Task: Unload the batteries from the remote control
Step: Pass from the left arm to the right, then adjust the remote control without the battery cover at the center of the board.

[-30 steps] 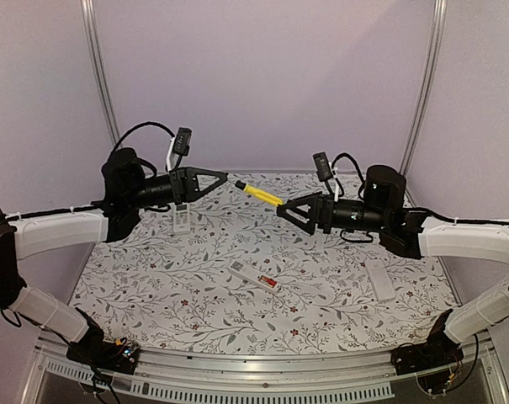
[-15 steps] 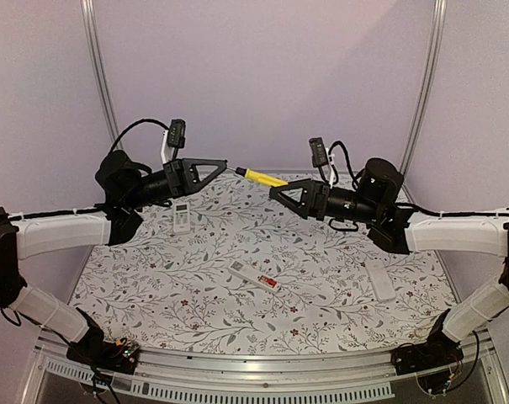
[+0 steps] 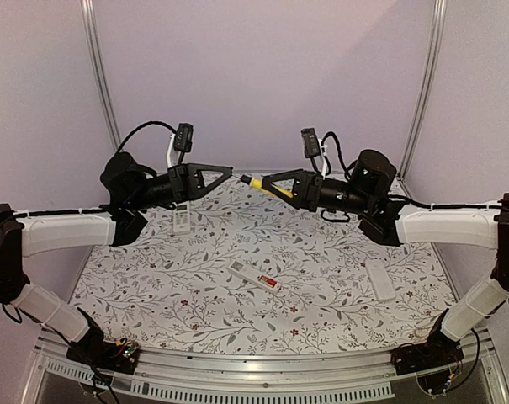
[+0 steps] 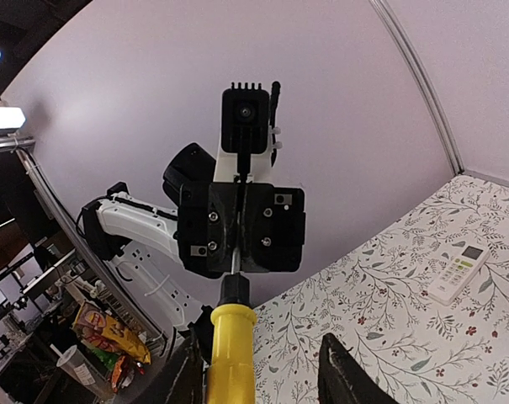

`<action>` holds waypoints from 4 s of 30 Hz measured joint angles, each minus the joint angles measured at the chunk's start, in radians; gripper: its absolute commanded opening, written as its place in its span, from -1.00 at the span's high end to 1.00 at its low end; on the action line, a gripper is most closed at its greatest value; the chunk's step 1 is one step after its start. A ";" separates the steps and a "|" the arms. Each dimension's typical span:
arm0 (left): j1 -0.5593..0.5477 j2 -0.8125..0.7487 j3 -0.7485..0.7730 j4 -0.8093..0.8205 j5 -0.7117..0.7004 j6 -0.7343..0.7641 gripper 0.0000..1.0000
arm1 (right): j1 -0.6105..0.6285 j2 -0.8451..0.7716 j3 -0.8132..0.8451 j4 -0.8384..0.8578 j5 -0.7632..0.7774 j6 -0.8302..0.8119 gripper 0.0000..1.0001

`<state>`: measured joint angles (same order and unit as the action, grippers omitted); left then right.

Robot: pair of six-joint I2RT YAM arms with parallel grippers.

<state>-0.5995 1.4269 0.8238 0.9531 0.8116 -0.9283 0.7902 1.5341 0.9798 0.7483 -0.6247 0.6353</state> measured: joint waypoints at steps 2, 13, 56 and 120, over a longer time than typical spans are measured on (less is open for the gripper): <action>0.000 0.000 0.000 0.002 0.000 0.000 1.00 | 0.001 0.008 0.000 0.000 -0.008 0.001 0.10; -0.001 0.013 0.004 0.015 -0.004 0.001 1.00 | 0.001 0.026 0.000 0.019 -0.041 0.023 0.29; -0.110 0.486 0.467 -1.234 -0.143 0.829 -0.74 | -0.172 -0.398 -0.281 -0.480 0.497 -0.063 1.00; -0.335 0.432 0.272 -1.305 -0.742 0.961 0.08 | -0.172 -0.386 -0.316 -0.703 0.445 -0.088 1.00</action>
<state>-0.9348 1.8591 1.0962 -0.3515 0.0692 0.0330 0.6186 1.1484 0.6640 0.0456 -0.1799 0.5476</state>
